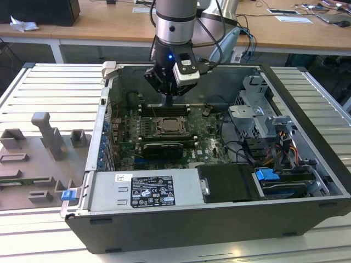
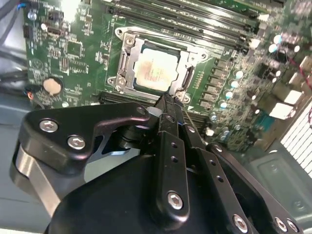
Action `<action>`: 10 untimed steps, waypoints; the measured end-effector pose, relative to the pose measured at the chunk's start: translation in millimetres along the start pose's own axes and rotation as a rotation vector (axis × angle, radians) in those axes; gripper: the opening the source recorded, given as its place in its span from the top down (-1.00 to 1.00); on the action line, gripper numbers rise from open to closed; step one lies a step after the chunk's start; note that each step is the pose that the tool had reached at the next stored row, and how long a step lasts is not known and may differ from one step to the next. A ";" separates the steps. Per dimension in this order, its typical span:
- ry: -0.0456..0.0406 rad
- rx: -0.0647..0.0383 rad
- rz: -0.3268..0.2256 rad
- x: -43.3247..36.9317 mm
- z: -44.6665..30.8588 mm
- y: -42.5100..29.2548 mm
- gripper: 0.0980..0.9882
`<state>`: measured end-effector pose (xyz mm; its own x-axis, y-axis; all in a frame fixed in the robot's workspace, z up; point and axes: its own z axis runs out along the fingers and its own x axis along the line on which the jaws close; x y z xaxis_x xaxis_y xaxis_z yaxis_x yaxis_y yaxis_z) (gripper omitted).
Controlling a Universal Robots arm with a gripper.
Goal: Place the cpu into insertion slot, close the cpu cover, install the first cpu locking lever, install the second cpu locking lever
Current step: 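Install the first cpu locking lever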
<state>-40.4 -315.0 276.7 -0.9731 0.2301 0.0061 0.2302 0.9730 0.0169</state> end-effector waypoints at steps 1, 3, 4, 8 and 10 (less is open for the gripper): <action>0.0003 0.000 -0.018 0.0 0.0 0.0 0.98; 0.0013 0.000 -0.074 0.0 0.2 0.0 0.98; 0.0015 0.001 -0.091 0.0 0.3 0.0 0.98; 0.0028 0.001 -0.167 0.0 0.4 0.0 0.98; 0.0036 0.001 -0.213 0.0 0.5 0.0 0.98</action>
<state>-40.4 -315.0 276.2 -0.9998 0.0191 0.0060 0.0192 0.9997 0.0170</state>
